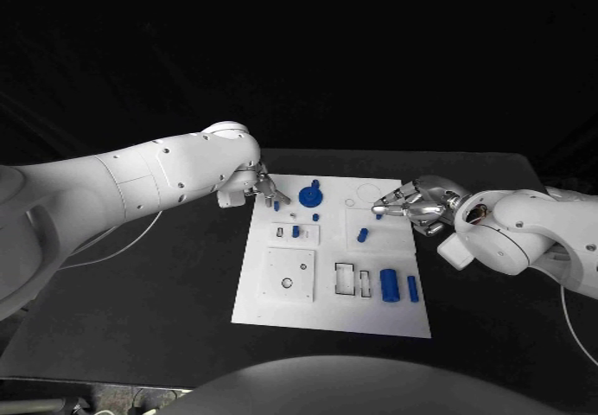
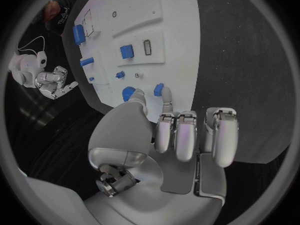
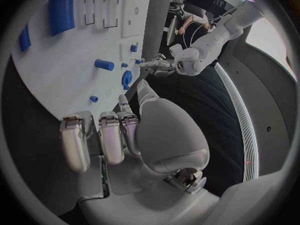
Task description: Assemble the parts on the task board
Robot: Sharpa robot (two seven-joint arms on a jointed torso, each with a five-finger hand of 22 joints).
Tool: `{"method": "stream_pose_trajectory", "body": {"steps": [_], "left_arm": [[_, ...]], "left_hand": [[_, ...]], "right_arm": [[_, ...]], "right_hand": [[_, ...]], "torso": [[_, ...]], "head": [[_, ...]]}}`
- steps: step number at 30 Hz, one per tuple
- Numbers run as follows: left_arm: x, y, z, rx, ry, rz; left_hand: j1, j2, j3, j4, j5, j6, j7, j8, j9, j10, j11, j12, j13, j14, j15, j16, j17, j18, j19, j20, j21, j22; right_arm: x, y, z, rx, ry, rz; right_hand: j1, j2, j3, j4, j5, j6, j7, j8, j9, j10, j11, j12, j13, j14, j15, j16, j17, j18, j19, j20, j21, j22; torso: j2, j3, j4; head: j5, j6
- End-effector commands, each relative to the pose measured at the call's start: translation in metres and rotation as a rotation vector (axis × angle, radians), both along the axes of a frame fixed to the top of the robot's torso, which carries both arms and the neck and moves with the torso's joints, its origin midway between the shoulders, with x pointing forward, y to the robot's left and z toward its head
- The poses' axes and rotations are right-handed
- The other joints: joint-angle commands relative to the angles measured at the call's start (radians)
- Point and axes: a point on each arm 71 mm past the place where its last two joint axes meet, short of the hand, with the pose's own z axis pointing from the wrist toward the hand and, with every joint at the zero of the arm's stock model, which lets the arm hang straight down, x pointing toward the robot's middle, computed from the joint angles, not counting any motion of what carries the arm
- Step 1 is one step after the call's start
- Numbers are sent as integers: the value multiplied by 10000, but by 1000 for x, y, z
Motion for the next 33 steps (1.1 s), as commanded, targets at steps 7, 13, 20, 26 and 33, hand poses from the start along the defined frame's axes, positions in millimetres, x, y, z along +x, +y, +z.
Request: {"method": "stream_pose_trajectory", "body": {"steps": [7,13,20,26,33], "left_arm": [[-2,-2,-4,156,225,-148],[-2,-3,-4,132,210,-158],[-2,-5,-4,112,199,-180],[-1,-5,-4,54,125,-155],[-1,-3,-4,87,178,-163]], "left_hand": [[334,255,20,-14,295,214,-63,-181,-148,1026,-114,24,2617,1025,-102,26,2633,-74,1035,-57,24,2634],[420,311,-53,-13,631,267,-74,-269,-226,1026,-125,24,2617,1025,-116,26,2633,-74,1035,-71,24,2634],[408,368,-98,1,775,281,-69,-314,-261,1026,-124,24,2617,1025,-119,26,2633,-74,1035,-76,24,2634],[451,440,-158,-8,1097,318,-81,-364,-302,1026,-132,24,2617,1025,-124,26,2633,-74,1035,-82,24,2634],[513,552,-248,0,2112,346,-97,-473,-377,1026,-149,24,2617,1025,-137,26,2633,-74,1035,-95,24,2634]], "right_arm": [[-1,1,-1,-13,89,141],[-1,1,-1,-13,96,149],[-2,1,-1,-18,116,160],[-2,1,-1,-34,141,147],[-2,1,-1,-47,164,144]], "right_hand": [[6,74,-7,39,44,-16,-35,29,-1,1059,58,-63,2608,1043,26,41,2630,-141,1047,54,45,2628],[12,77,-9,38,50,-21,-34,28,-2,1059,59,-63,2608,1043,27,41,2630,-141,1047,54,45,2628],[16,79,-9,36,56,-23,-34,28,-3,1059,59,-63,2608,1043,27,41,2630,-141,1047,54,45,2628],[36,85,-7,25,91,-29,-34,27,-4,1059,60,-63,2608,1043,28,41,2630,-141,1047,54,45,2628],[92,93,-24,-5,297,-43,-30,34,-7,1059,63,-63,2608,1043,32,41,2630,-141,1047,57,45,2628]], "torso": [[9,-13,8],[7,-4,12],[11,-6,8],[3,-5,11],[0,5,6]], "head": [[-39,2],[-32,2],[-27,2],[-40,2],[-30,2]]}}
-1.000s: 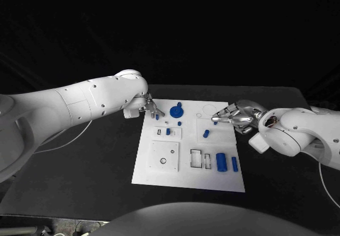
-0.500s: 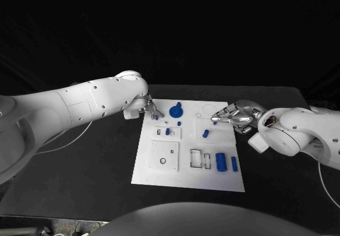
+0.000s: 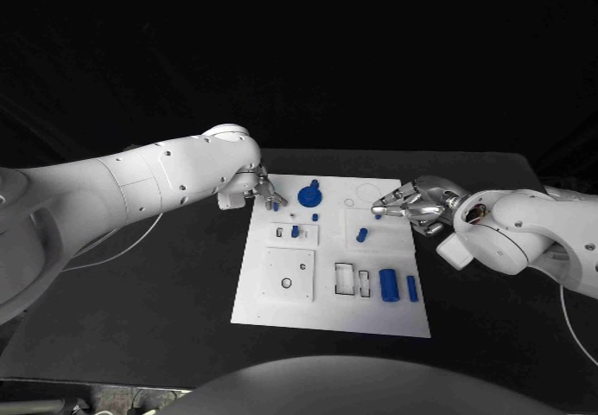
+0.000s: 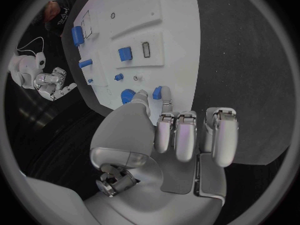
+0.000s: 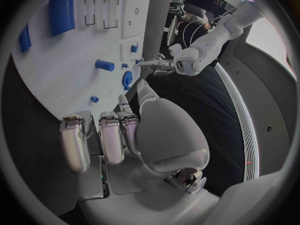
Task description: Assemble the parts on the task board
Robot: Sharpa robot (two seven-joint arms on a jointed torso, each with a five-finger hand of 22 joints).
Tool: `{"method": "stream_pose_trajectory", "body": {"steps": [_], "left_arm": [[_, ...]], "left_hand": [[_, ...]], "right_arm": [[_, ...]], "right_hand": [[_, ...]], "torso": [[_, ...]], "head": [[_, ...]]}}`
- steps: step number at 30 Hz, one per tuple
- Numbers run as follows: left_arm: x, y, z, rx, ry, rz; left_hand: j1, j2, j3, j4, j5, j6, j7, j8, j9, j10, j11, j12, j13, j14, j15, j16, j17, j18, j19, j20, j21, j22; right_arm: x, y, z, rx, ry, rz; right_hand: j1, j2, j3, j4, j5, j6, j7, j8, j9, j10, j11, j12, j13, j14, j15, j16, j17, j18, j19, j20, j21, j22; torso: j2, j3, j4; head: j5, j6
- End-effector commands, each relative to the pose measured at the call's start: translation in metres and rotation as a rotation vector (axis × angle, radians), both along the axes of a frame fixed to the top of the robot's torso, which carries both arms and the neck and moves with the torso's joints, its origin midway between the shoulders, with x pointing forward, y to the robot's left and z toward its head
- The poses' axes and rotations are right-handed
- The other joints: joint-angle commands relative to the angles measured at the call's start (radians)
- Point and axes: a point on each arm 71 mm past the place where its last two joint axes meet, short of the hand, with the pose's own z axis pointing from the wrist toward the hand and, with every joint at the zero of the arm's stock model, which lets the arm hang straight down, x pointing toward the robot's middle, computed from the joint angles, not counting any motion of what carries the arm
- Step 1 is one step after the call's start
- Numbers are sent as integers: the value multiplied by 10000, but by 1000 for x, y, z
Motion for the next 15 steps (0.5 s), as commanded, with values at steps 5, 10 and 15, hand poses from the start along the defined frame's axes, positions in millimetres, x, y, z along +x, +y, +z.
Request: {"method": "stream_pose_trajectory", "body": {"steps": [5,10,15], "left_arm": [[0,-1,0,15,87,-154],[0,-2,-1,42,118,-161],[0,-2,-1,39,116,-165]], "left_hand": [[11,66,-85,-2,188,51,-12,-50,-15,1058,-47,24,2617,1022,-66,26,2634,-74,1070,-60,24,2634],[23,95,-77,-5,220,57,-16,-54,-19,1058,-50,24,2617,1022,-67,26,2634,-74,1070,-60,24,2634],[78,151,-52,-12,258,62,-29,-66,-26,1058,-59,24,2617,1022,-69,26,2634,-74,1070,-61,24,2634]], "right_arm": [[-1,1,-1,-30,119,148],[-1,2,-1,-28,123,159],[-1,2,-1,-30,121,152]], "right_hand": [[99,78,-35,-21,214,-46,-30,40,-9,1060,64,-40,2609,1043,33,41,2633,-141,1047,58,45,2632],[103,76,-39,-23,240,-48,-28,41,-9,1060,64,-40,2609,1043,33,41,2633,-141,1047,59,45,2632],[109,76,-41,-27,263,-49,-28,42,-9,1060,65,-40,2609,1043,33,41,2633,-141,1047,59,45,2632]], "torso": [[-4,2,4],[-5,4,-5],[3,2,-1]], "head": [[1,2],[8,2],[-1,2]]}}
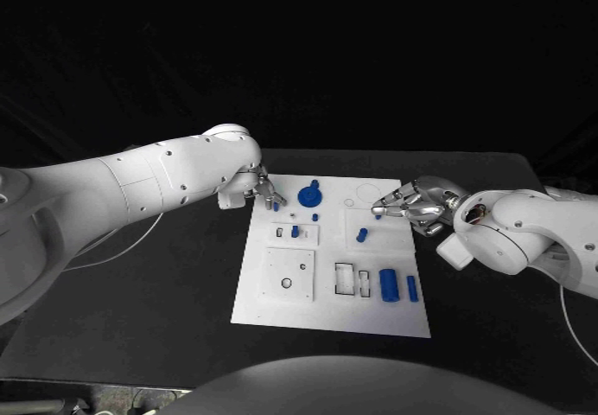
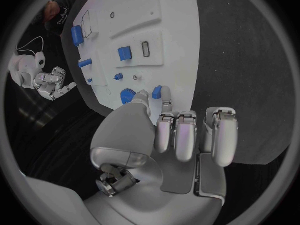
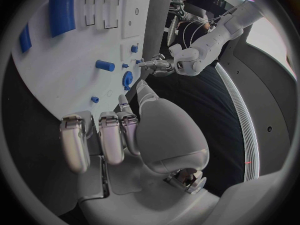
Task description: Assemble the parts on the task board
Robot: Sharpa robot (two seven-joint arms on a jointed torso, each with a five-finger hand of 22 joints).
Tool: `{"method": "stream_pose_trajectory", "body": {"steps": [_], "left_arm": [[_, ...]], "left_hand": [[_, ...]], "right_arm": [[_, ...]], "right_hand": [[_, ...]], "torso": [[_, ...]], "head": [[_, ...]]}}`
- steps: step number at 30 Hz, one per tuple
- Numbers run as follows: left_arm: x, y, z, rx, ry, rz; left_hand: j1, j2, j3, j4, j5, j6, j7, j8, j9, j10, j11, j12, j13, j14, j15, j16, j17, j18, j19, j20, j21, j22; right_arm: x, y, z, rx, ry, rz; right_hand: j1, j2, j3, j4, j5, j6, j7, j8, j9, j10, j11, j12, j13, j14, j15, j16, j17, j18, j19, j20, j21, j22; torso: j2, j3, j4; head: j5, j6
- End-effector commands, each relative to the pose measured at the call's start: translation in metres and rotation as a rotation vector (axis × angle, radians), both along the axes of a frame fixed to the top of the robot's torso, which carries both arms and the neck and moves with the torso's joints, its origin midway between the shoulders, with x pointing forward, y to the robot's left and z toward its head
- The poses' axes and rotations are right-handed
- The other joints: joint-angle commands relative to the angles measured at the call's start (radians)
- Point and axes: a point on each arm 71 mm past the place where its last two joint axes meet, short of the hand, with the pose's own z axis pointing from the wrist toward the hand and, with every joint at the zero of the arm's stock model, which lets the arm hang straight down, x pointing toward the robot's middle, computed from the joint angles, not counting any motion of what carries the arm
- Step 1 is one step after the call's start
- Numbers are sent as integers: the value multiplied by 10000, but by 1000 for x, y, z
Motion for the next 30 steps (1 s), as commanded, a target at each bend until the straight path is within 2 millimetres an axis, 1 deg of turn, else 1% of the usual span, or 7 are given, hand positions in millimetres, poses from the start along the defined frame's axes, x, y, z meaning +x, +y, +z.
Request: {"method": "stream_pose_trajectory", "body": {"steps": [1,4,7,14,15,18,30], "left_arm": [[-1,-2,0,19,112,-178],[0,-2,0,10,116,-187],[0,-2,-1,-17,135,-199],[-1,-4,-1,-86,170,-262],[-1,-4,-1,-96,177,-270],[-1,-4,-1,-184,198,-292],[0,-4,1,-733,-127,-172]], "left_hand": [[62,121,-12,13,69,64,-36,-71,-14,1058,-65,24,2617,1022,-71,26,2635,-74,1070,-62,24,2635],[194,153,27,10,186,63,-52,-92,-25,1058,-81,24,2617,1022,-78,26,2635,-74,1070,-65,24,2635],[395,150,79,17,595,65,-73,-127,-45,1058,-102,24,2617,1022,-92,26,2635,-74,1070,-74,24,2635],[895,232,312,16,957,93,-120,-182,-80,1058,-149,24,2617,1022,-118,26,2635,-74,1070,-94,24,2635],[994,248,371,20,1094,94,-127,-194,-87,1058,-156,24,2617,1022,-123,26,2635,-74,1070,-99,24,2635],[1526,280,725,32,1835,105,-147,-235,-107,1058,-181,24,2617,1022,-149,26,2635,-74,1070,-120,24,2635],[2665,55,1619,-6,1951,331,-148,-310,-139,1058,-183,24,2617,1022,-171,26,2635,-74,1070,-152,24,2635]], "right_arm": [[-1,1,-1,-13,91,150],[-1,1,-1,-12,92,154],[-1,1,-1,-12,91,150],[-1,1,-1,-12,86,140],[-1,1,-1,-12,85,139],[-1,1,-1,-13,80,129],[-1,0,-1,-29,66,75]], "right_hand": [[60,28,-41,-27,49,-48,-28,42,-9,1077,47,-35,2609,1043,33,41,2634,-142,1047,59,45,2633],[60,28,-41,-27,49,-48,-28,42,-9,1077,47,-35,2609,1043,33,41,2634,-142,1047,59,45,2633],[67,28,-41,-32,76,-49,-28,43,-9,1077,47,-35,2609,1043,32,41,2634,-142,1047,60,45,2633],[67,28,-41,-32,76,-49,-28,43,-9,1077,47,-35,2609,1043,32,41,2634,-142,1047,60,45,2633],[67,28,-41,-32,76,-49,-28,43,-9,1077,47,-35,2609,1043,32,41,2634,-142,1047,60,45,2633],[67,28,-41,-32,76,-49,-28,43,-9,1077,47,-35,2609,1043,32,41,2634,-142,1047,60,45,2633],[67,28,-41,-32,76,-49,-28,43,-9,1077,47,-35,2609,1043,32,41,2634,-142,1047,60,45,2633]], "torso": [[5,5,-2],[10,5,-6],[4,2,-5],[3,-1,-4],[4,-1,-4],[6,3,-2],[0,2,2]], "head": [[2,2],[1,2],[-10,2],[-22,2],[-25,2],[-32,2],[-64,2]]}}
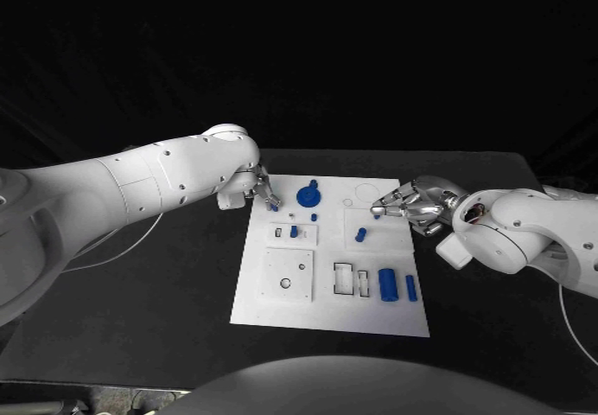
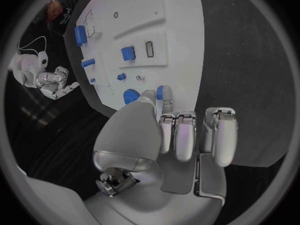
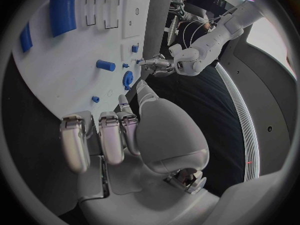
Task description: Assemble the parts on the task board
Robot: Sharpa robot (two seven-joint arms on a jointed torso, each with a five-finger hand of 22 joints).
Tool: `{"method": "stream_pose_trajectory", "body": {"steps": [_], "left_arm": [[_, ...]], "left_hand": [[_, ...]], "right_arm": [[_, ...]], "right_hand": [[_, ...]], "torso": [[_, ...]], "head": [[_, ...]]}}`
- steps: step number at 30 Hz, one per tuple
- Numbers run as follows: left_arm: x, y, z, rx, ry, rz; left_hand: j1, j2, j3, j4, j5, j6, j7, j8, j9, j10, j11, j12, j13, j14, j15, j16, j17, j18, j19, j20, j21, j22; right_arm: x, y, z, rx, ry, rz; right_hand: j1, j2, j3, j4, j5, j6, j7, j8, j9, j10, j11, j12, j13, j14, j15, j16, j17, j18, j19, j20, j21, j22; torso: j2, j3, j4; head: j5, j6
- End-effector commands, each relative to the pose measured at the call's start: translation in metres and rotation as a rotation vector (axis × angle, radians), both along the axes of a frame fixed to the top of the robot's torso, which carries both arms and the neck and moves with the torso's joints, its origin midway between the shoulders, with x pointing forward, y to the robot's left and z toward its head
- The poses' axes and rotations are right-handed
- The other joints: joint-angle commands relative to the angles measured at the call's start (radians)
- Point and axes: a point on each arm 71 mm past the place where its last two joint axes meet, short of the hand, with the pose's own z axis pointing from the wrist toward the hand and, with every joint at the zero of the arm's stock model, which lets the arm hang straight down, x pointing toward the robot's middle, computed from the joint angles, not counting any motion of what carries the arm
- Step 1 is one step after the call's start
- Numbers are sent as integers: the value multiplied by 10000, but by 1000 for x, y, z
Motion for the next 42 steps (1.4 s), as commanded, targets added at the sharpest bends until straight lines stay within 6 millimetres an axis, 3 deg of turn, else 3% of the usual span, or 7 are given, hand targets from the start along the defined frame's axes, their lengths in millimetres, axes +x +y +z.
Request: {"method": "stream_pose_trajectory", "body": {"steps": [1,12,19,22,30,42], "left_arm": [[0,-2,1,-477,-218,-44],[-5,9,8,-954,-774,122],[-21,16,17,-1361,-497,84],[-29,17,16,-1459,-42,68],[-43,14,14,-1416,561,-158],[-48,5,10,-1214,1023,-546]], "left_hand": [[342,88,139,-14,67,93,7,-38,14,1061,-41,-66,2588,1059,-64,26,2628,-73,1069,-80,24,2634],[401,-157,217,-6,44,194,4,-29,29,1061,-40,-66,2588,1059,-64,26,2628,-73,1069,-81,24,2634],[459,-371,243,-12,45,263,-19,-36,34,1061,-61,-66,2588,1059,-70,26,2628,-73,1069,-86,24,2634],[459,-380,243,-11,45,265,-20,-36,34,1061,-61,-66,2588,1059,-70,26,2628,-73,1069,-86,24,2634],[485,-373,275,-12,55,277,-26,-42,32,1061,-66,-66,2588,1059,-72,26,2628,-73,1069,-87,24,2634],[511,-354,320,-7,63,289,-26,-51,29,1061,-69,-66,2588,1059,-73,26,2628,-73,1069,-89,24,2634]], "right_arm": [[-1,0,-1,-16,50,95],[0,-1,-1,-37,23,27],[0,-1,-1,-43,12,-6],[0,-1,-1,-47,-8,-44],[1,-1,-1,-40,-26,-40],[1,-1,0,-36,-29,-31]], "right_hand": [[68,30,-42,-32,36,-49,-28,43,-9,1078,46,-51,2610,1043,32,41,2635,-142,1047,60,45,2630],[79,33,-45,-39,76,-47,-29,47,-9,1078,46,-51,2610,1043,33,41,2635,-142,1047,60,45,2630],[80,33,-45,-40,79,-47,-29,48,-9,1078,46,-51,2610,1043,33,41,2635,-142,1047,60,45,2630],[82,32,-46,-41,83,-46,-29,49,-9,1078,45,-51,2610,1043,33,41,2635,-142,1047,60,45,2630],[82,32,-46,-41,83,-46,-29,49,-9,1078,45,-51,2610,1043,33,41,2635,-142,1047,60,45,2630],[86,32,-48,-44,95,-45,-30,50,-9,1078,45,-51,2610,1043,33,41,2635,-142,1047,60,45,2630]], "torso": [[1,-1,4],[-4,0,19],[1,10,3],[6,0,27],[-5,-9,2],[15,-2,-3]], "head": [[-17,2],[-56,2],[-33,2],[-37,2],[-1,2],[29,2]]}}
